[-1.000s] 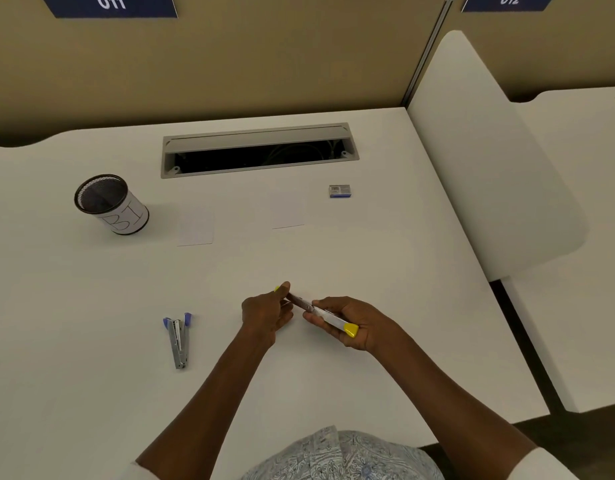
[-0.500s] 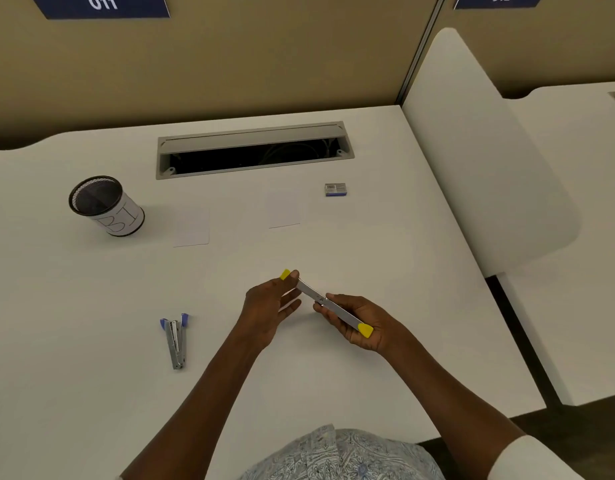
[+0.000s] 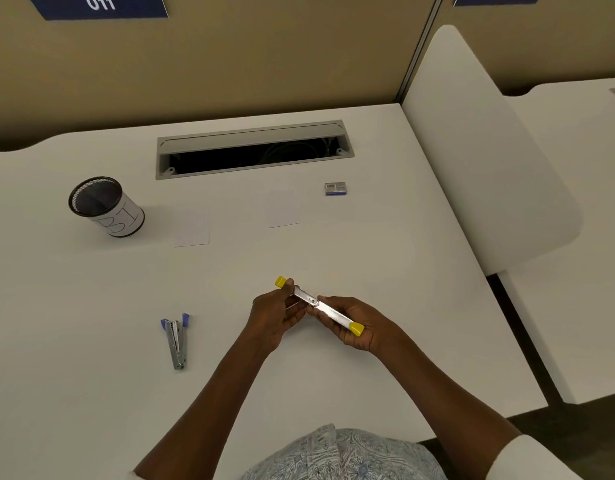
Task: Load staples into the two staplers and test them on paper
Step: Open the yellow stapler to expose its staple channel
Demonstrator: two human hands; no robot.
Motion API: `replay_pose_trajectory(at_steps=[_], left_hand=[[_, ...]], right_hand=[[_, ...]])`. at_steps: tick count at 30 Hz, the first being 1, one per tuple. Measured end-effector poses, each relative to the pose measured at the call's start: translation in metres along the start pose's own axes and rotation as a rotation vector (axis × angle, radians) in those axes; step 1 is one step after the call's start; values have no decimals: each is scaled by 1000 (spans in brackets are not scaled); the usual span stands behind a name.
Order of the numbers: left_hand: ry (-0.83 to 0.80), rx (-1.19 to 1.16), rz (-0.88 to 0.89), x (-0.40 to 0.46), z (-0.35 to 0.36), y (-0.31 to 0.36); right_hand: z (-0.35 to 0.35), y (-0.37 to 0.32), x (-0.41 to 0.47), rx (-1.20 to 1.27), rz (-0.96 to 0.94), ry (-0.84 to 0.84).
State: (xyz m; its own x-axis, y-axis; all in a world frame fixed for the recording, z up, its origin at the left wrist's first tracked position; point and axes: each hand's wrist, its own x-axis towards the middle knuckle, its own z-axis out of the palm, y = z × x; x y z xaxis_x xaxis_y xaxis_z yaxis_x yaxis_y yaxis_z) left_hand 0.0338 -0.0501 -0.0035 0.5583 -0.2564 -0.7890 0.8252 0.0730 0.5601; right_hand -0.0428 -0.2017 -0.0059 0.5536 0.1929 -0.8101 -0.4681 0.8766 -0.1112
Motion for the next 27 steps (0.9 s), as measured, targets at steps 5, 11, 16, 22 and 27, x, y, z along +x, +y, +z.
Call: replay_pose_trajectory(at_steps=[5,11,16,22,27], left_hand=[[41,9,-8,3,0,-1],[-31,-137,-70,5,1,1],[26,-156,-80,6,0,1],[77,-25,-84,7,1,-1],[108,26,-38,9,-4,0]], right_hand=[[7,2,0,-12,0,-3],[11,2,1,-33,-11,21],[9,-1,-2,-41,-20,40],[11,-2,-5,-44,-35,75],[6,-2,-3,-120,-23,107]])
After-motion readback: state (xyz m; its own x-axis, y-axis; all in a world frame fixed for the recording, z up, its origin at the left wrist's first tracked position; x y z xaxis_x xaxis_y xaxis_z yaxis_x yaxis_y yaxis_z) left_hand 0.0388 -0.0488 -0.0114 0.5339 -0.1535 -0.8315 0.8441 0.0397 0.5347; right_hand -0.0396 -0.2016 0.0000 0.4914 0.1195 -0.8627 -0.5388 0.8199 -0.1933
